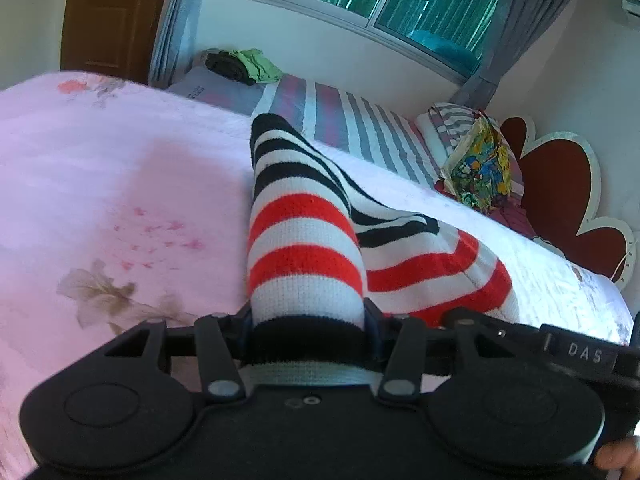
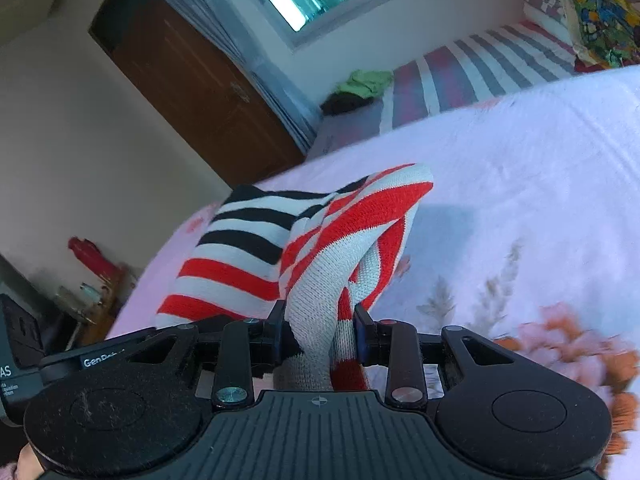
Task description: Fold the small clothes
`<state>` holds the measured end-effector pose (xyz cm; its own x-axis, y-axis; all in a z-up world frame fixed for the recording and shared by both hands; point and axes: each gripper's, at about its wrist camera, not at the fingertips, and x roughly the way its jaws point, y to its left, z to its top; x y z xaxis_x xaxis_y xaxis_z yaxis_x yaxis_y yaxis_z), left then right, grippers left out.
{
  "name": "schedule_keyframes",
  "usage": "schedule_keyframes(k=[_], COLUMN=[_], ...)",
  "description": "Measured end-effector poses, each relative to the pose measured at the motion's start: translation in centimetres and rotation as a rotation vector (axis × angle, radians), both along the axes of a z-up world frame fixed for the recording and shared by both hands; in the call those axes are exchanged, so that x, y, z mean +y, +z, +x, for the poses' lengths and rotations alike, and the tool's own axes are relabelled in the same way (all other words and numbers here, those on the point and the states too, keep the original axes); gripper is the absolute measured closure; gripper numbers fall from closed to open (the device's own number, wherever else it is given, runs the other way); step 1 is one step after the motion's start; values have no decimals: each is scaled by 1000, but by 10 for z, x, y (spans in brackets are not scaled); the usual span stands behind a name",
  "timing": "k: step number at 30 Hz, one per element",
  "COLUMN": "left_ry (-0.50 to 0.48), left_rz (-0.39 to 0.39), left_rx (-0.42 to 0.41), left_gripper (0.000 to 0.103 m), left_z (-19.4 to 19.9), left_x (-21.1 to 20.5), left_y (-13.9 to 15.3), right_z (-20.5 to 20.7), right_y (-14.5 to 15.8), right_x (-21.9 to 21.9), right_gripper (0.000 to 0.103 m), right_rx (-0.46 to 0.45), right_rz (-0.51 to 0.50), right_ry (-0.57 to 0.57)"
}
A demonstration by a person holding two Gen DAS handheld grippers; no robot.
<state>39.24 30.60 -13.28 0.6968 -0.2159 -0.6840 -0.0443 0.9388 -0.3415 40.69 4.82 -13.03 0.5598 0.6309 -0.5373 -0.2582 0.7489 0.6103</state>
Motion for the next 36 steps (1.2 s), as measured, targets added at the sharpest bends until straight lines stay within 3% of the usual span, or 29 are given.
schedule_keyframes(k=[3, 5, 6, 9, 11, 14, 17, 19, 23, 25, 28, 30, 36], left_ry=[-21, -16, -12, 1, 9, 2, -33, -48, 25, 40, 73, 62, -19], left_rz=[19, 12, 26, -2, -8, 19, 59, 95, 141, 107, 73, 77, 131], left_rx=[26, -11, -21, -20, -62, -141, -136, -109, -20, 20, 42, 24, -45], left_gripper=[45, 28, 25, 29, 34, 34, 34, 34, 30, 28, 29, 31, 29], left_z=[5, -1, -3, -12, -20, -19, 3, 17, 39, 42, 43, 32, -26], left_x=[14, 22, 21, 25, 33, 34, 17, 7, 6, 11, 15, 12, 16], left_y=[-28, -37, -37, -26, -11, 11, 16, 7, -19, -31, -29, -18, 6], right_z=[12, 17, 17, 15, 12, 12, 30, 45, 67, 69, 72, 62, -23], right_y=[-29, -46, -51, -46, -29, -3, 13, 5, -30, -44, -37, -23, 11], right_x=[17, 14, 9, 1, 2, 5, 26, 40, 51, 48, 54, 47, 36], right_gripper=[70, 59, 48, 47, 48, 48, 48, 48, 53, 53, 53, 53, 53], right_rx=[64, 98, 109, 92, 36, -49, -109, -89, 3, -1, -3, -20, -97], right_rz=[-76, -67, -51, -81, -128, -149, -170, -198, -295, -297, -328, -297, -276], right_ry=[-3, -42, -70, -108, -143, -179, -159, -124, -126, -123, -113, -131, -52])
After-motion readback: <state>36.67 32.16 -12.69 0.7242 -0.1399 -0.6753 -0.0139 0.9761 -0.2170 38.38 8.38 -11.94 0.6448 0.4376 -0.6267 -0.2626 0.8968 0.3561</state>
